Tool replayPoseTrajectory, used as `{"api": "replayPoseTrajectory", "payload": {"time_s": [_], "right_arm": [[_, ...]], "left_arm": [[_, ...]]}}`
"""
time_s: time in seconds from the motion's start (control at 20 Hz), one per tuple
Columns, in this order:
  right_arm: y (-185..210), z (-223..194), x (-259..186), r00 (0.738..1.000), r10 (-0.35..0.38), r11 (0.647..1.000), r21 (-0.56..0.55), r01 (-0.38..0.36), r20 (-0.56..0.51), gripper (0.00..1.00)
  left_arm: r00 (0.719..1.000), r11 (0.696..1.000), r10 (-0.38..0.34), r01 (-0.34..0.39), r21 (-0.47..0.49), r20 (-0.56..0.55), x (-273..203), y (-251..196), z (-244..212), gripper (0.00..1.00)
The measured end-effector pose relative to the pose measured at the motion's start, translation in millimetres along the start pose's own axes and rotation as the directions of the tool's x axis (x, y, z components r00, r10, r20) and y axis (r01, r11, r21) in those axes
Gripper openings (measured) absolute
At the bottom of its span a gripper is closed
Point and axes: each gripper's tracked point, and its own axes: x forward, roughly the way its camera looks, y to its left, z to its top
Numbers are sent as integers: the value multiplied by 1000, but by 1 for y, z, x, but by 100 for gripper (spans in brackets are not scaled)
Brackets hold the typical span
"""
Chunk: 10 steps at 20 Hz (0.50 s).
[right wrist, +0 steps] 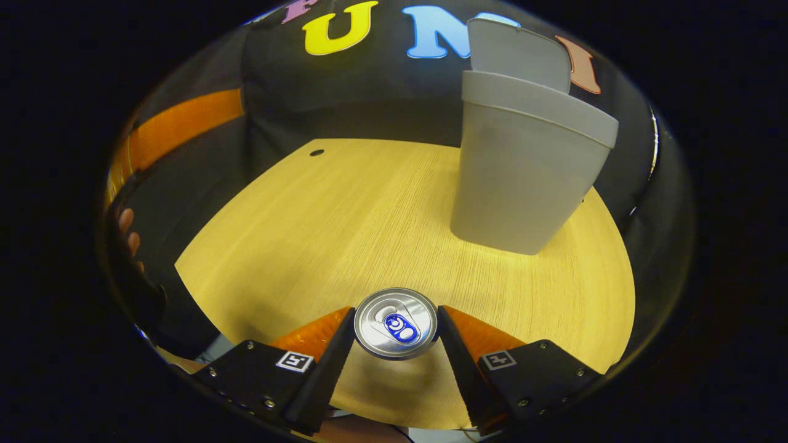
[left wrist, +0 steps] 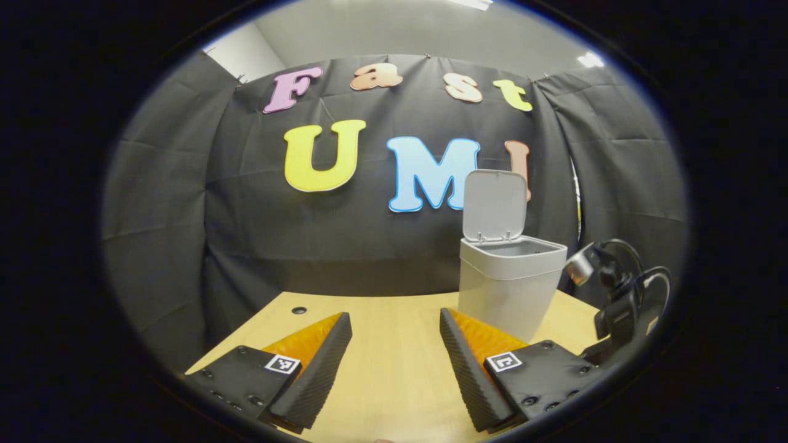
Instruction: Press the lid of the desktop garbage bin to open it, pick up the crumpled paper on the desktop and throw it into the bin, then pick up the pop can on the desktop and drop it into the bin, and finally close the garbage bin lid.
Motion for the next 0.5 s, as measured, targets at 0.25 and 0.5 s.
{"api": "replayPoseTrajectory", "payload": {"time_s": [0.25,0.5], "right_arm": [[-15,52,-38,986,29,996,77,-42,164,83],[-35,119,-70,933,14,992,110,-57,359,83]], "left_arm": [[1000,1000,-5,5,-9,5,2,-5,0,95],[1000,1000,-12,12,-12,10,6,-11,2,95]]}}
